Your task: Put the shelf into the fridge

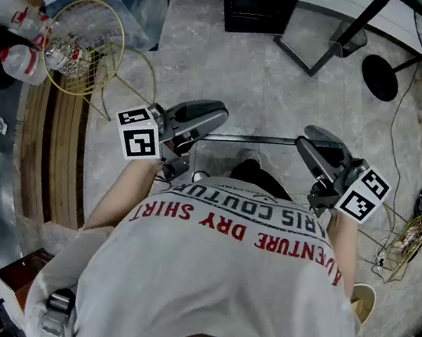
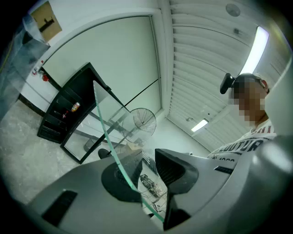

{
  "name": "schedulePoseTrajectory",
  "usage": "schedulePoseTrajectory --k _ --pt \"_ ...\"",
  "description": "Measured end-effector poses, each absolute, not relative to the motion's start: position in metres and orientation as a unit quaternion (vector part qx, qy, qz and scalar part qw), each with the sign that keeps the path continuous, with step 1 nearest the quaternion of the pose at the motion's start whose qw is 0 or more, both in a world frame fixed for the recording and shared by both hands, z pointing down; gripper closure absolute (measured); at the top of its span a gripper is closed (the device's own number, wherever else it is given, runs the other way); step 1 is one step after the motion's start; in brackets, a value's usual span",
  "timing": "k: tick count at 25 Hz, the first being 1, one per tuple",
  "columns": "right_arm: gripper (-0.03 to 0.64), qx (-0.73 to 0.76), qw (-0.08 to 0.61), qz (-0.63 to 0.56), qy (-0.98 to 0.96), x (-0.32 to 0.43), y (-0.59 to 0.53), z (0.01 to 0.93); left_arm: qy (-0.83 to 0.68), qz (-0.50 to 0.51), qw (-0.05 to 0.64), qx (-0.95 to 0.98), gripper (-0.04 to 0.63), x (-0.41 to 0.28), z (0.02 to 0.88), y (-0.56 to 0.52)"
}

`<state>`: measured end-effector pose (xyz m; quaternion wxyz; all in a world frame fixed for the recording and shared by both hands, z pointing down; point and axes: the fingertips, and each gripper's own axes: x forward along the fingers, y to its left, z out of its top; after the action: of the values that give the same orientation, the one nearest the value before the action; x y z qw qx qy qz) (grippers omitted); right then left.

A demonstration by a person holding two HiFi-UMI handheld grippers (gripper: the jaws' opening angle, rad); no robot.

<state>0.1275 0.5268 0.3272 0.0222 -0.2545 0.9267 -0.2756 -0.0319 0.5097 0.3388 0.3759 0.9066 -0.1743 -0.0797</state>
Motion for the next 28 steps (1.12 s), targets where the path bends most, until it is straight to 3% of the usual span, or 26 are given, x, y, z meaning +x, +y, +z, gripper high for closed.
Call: schedulePoseTrajectory --k 15,28 --pt "0.462 -0.244 0.016 -0.264 0.933 0.117 0.504 0.326 -0.186 -0.088 0.365 0.908 0.479 -0.043 0.339 0.492" --pt "0.457 -0.212 0.01 -0.273 0.939 0.099 0.415 0.331 -0.222 -0.093 0.368 0.898 0.475 -0.061 0.343 0.415"
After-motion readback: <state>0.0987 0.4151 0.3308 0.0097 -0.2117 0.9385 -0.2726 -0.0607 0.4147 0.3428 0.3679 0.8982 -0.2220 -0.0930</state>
